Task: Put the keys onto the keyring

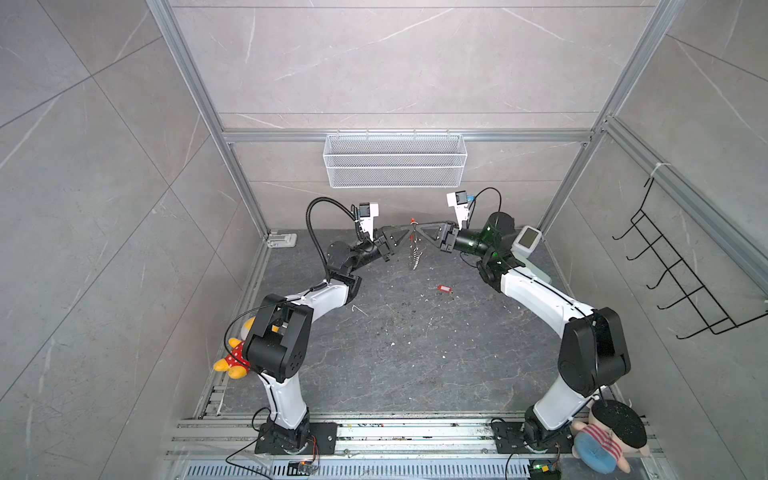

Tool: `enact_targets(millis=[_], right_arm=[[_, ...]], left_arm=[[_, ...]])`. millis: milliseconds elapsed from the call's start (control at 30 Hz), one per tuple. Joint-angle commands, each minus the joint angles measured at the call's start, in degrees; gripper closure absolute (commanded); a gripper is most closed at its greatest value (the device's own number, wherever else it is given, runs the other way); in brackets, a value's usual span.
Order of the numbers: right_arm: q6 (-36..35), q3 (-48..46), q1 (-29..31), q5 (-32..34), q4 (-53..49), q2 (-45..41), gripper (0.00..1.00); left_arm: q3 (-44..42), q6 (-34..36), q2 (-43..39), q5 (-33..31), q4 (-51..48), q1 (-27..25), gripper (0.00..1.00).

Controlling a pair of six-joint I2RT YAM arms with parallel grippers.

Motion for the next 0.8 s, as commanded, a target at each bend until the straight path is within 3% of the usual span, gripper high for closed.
enact_targets(millis=[0,100,167,233,333,400,467,533,600,667,767], right_arm=[[1.11,2.54,1.0,-1.71,2.58,0.78,1.0],[-1.64,2.89,0.95,-0.81,-1.34,-0.09,1.0],[-9.42,4.27,0.95,0.49,-11.09,-1.6,1.0],[-19.84,5.63,1.04,4.35,-24.45,-3.63,1.0],[-33.16,5.22,1.13,11.05,-36.01,-6.6,1.0],[-38.85,4.21,1.16,13.66,-39.35,-7.83,1.0],[-42.42,2.98,1.27,14.94,-40.37,-8.9,1.0],[-45.76,1.53,1.69,14.83,-40.19,-9.97,1.0],[-48.26,1.19,2.33,14.71,-40.83,-10.17,1.0],[-49.89,1.88,2.99,14.39,-42.09,-9.83,1.0],[-50.74,3.15,3.91,13.03,-43.18,-8.9,1.0]], left_arm=[[2.63,0.08,-1.32,-0.24,4.02,-0.4,1.0],[2.13,1.48,-1.33,0.72,4.02,-0.45,1.0],[1.61,3.92,-1.5,3.03,4.02,-0.29,1.0],[0.33,8.52,-2.5,7.09,3.68,1.08,0.81],[-2.9,16.94,-5.69,10.46,-2.41,4.7,0.75],[-2.66,24.64,-8.22,13.51,-13.67,6.87,0.76],[-0.2,38.03,-10.8,16.44,-32.44,7.55,0.77],[5.93,58.96,-12.15,18.32,-60.61,7.01,0.77],[12.33,76.38,-11.7,17.97,-80.71,5.94,0.78],[16.16,84.05,-11.01,17.21,-89.94,4.98,0.78],[17.94,88.16,-10.0,18.93,-93.1,3.97,0.78]])
